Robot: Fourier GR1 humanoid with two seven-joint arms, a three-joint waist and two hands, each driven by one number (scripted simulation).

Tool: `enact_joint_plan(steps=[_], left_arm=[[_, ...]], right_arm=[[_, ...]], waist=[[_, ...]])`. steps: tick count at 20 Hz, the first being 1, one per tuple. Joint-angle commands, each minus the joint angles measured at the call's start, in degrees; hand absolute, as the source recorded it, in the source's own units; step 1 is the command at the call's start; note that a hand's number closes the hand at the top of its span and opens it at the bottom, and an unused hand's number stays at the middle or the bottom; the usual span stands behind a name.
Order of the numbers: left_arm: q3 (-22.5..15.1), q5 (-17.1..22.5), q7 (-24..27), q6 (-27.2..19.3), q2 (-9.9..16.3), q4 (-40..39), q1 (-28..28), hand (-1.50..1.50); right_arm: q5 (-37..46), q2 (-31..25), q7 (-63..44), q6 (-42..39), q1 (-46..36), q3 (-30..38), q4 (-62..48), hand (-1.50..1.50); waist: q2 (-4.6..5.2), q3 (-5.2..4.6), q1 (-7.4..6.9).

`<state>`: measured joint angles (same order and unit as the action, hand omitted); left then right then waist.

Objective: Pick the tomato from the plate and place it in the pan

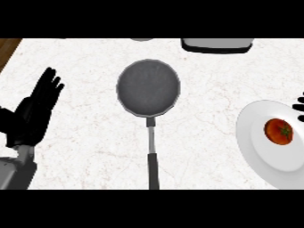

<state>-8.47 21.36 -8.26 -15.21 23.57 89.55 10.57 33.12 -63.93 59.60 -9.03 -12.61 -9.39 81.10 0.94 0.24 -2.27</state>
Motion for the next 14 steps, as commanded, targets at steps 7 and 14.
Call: enact_joint_plan(steps=[7,14], left_arm=[[0.71,-0.32,-1.1,0.77,-0.24,1.35,-3.19,0.0],[0.66,-2.73,-2.54,-0.19,-1.42,2.41,-1.55,0.0]], right_arm=[[12.94,2.18,13.02,18.68,-1.27,-2.23,-10.86,-1.5],[12.64,6.59,13.71,23.5,3.01,-0.39,-11.01,-1.5]], waist=[[-0.87,-0.13,1.16],[-1.01,-0.17,2.22]])
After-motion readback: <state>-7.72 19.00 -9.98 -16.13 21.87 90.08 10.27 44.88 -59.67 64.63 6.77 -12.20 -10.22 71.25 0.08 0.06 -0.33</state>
